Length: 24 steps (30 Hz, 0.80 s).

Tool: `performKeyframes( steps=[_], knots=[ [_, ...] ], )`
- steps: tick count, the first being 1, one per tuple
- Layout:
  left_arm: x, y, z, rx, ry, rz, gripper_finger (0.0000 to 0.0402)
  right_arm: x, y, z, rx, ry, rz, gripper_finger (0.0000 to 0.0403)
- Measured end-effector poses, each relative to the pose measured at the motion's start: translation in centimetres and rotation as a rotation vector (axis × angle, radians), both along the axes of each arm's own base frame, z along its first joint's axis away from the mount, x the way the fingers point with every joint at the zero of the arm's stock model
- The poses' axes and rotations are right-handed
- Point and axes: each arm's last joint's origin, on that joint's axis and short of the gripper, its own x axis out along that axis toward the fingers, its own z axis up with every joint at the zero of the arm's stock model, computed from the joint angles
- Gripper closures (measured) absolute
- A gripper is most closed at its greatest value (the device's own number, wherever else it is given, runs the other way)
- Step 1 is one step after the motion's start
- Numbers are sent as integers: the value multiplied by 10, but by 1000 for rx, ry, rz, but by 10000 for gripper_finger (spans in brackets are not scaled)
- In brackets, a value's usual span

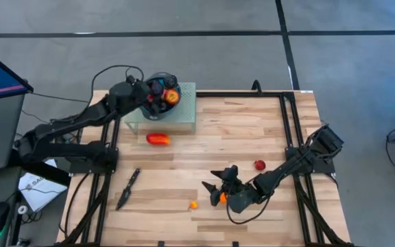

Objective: Pick & Place Fruit
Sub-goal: Put the violet plum into the blue strainer bowl on the shelf, then put the red pomegranate into the blue strainer bowl on the shelf

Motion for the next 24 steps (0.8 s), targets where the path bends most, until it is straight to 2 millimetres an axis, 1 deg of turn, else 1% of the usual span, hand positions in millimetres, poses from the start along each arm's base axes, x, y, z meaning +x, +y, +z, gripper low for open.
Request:
performKeyframes(
  steps=[3,6,8,12,14,15,17,19,21,24],
  knots=[
    [1,11,-6,-24,8,5,102,1,0,1,-6,-3,4,100],
    [1,14,-7,-29,8,11,76,1,-1,1,-10,-1,4,100],
    [0,13,-5,-24,2,11,56,2,-2,1,-14,2,4,100],
    [-8,5,6,9,-45,-1,27,3,-6,-1,-17,21,1,100],
    [-13,-5,15,33,-83,-25,19,2,-8,-1,-1,76,49,100],
    [-15,-12,20,47,-105,-46,17,-3,-12,3,5,124,79,100],
    [-20,-27,29,65,-149,-109,16,-13,-20,20,45,189,121,100],
    [-23,-45,34,51,-180,-207,18,-29,-33,36,48,297,155,100],
    [-21,-63,34,30,-186,-322,25,-48,-48,50,18,413,179,100],
    [-12,-91,21,0,-130,-485,39,-80,-70,74,7,540,203,100]
  ],
)
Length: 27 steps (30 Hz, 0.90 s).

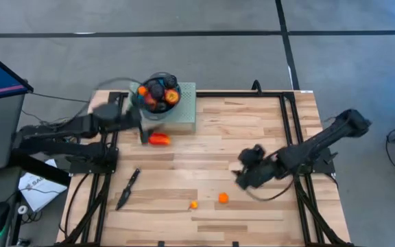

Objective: Pick & Place Fruit
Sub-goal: Put the red pomegranate into the blue strainer bowl on the shelf

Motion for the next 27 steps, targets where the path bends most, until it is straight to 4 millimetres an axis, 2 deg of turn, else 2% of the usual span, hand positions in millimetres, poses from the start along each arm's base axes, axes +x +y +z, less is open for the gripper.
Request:
performKeyframes(
  steps=[2,5,9,12,17,21,27],
  knots=[
    [8,-17,-14,9,46,-64,48,-15,-11,8,30,87,30,100],
    [22,-37,-35,19,120,-107,59,-32,-19,3,56,161,63,100],
    [38,-57,-59,7,166,-115,67,-43,-16,-21,31,217,92,100],
    [46,-66,-71,-21,187,-137,72,-49,-22,-45,17,316,22,100],
    [51,-76,-80,-70,209,-150,80,-46,-42,-62,95,502,-62,100],
    [51,-78,-80,-102,196,-151,85,-38,-55,-70,138,603,-7,100],
    [51,-83,-80,-121,188,-183,93,-30,-63,-83,183,699,61,102]
  ],
)
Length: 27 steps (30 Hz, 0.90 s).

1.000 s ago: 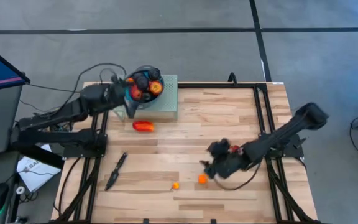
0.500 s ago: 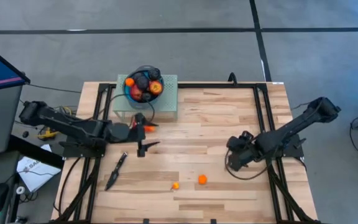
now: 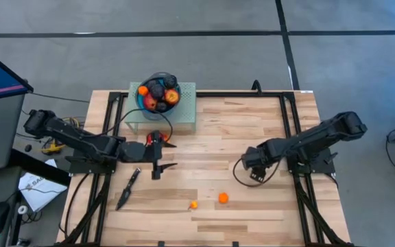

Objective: Pick & Place Fruit
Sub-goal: Put the red pomegranate into the blue strainer bowl on the shelf

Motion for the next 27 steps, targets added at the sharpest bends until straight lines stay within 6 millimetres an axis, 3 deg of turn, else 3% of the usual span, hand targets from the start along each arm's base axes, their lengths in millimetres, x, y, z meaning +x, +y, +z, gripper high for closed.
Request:
performKeyframes(
  steps=[7,15,19,23,27],
  knots=[
    [0,0,0,-1,-3,-1,94,10,3,-15,12,18,42,129],
    [0,-3,0,-7,-2,-18,99,12,9,-19,-15,2,24,221],
    [0,-6,0,-35,4,-105,99,28,35,-9,-93,-347,-9,225],
    [6,-11,1,-41,-27,-224,99,62,66,5,-115,-823,44,199],
    [21,-18,1,-72,-124,-316,99,99,77,11,-220,-1176,124,191]
  ],
)
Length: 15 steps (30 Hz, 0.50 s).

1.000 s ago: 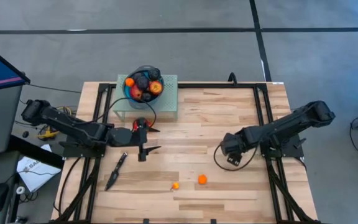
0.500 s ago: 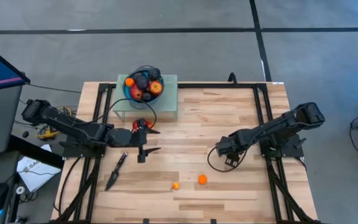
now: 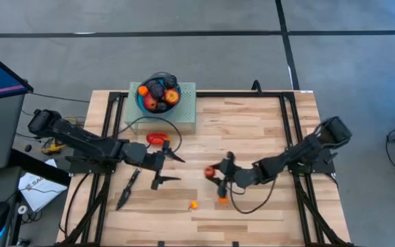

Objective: Pick & Place Fruit
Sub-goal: Put the red pomegranate into the blue strainer bowl on the shelf

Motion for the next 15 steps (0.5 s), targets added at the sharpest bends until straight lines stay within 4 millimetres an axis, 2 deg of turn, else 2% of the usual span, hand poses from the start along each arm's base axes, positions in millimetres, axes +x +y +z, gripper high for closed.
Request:
performKeyframes(
  steps=[2,4,7,11,15],
  knots=[
    [8,-3,-5,-12,-17,-18,99,18,2,2,-89,-77,-9,201],
    [13,-3,-9,-47,-20,-3,99,35,2,0,-186,-68,-24,211],
    [21,6,-3,-220,-16,116,99,59,2,-4,-325,-18,-69,217],
    [22,21,-6,-349,47,230,94,89,1,-5,-500,72,-170,201],
    [18,31,-16,-441,172,323,71,110,0,-8,-620,167,-264,188]
  ],
)
